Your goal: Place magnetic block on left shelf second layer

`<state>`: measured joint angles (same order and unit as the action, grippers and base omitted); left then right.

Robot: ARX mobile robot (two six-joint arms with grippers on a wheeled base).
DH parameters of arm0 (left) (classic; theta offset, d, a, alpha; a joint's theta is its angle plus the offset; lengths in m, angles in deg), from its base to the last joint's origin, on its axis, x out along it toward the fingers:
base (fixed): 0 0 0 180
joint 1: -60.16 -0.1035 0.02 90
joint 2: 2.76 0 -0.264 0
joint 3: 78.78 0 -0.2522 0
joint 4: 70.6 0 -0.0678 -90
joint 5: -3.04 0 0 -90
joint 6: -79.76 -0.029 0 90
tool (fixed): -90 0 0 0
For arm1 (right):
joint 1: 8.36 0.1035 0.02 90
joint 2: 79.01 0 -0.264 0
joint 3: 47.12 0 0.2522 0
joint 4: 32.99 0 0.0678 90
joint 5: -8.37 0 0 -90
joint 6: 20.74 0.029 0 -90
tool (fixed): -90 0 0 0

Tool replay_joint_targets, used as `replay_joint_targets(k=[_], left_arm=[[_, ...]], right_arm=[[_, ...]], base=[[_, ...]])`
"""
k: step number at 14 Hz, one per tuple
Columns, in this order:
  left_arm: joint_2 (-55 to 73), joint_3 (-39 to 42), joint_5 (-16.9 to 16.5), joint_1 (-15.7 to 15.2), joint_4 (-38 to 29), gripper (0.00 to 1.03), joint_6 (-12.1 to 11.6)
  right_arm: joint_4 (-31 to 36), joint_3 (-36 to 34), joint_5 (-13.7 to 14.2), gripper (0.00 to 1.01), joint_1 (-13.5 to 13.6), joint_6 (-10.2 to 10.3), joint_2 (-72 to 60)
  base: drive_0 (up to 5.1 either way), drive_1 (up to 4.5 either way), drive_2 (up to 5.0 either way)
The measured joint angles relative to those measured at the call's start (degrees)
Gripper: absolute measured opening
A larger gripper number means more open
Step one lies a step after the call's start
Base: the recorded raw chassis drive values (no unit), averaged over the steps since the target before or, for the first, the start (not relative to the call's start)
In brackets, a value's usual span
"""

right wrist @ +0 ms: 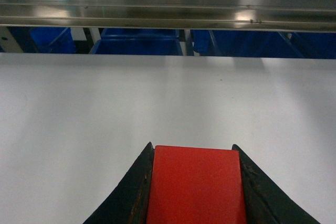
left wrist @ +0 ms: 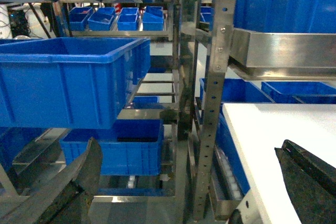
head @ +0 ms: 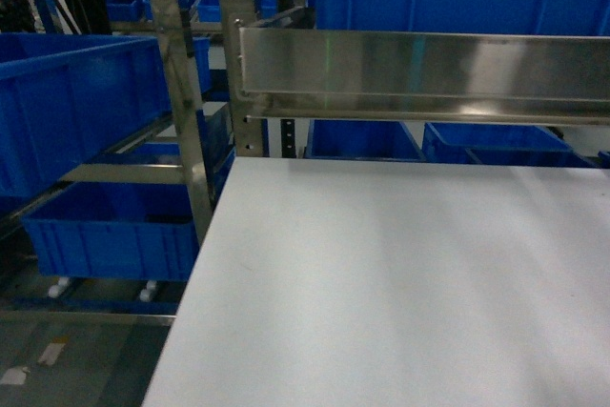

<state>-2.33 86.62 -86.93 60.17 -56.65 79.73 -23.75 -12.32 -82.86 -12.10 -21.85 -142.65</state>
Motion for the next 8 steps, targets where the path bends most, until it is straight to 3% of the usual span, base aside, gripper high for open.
replay_joint_targets(k=[8], left_arm=[[0.0,0.0,0.0,0.0,0.0,0.98,-0.02]], right_arm=[[-0.15,0.0,0.0,0.34,0.0,0.0,-0.09]], base=[[-4.9,2.46,2.5]])
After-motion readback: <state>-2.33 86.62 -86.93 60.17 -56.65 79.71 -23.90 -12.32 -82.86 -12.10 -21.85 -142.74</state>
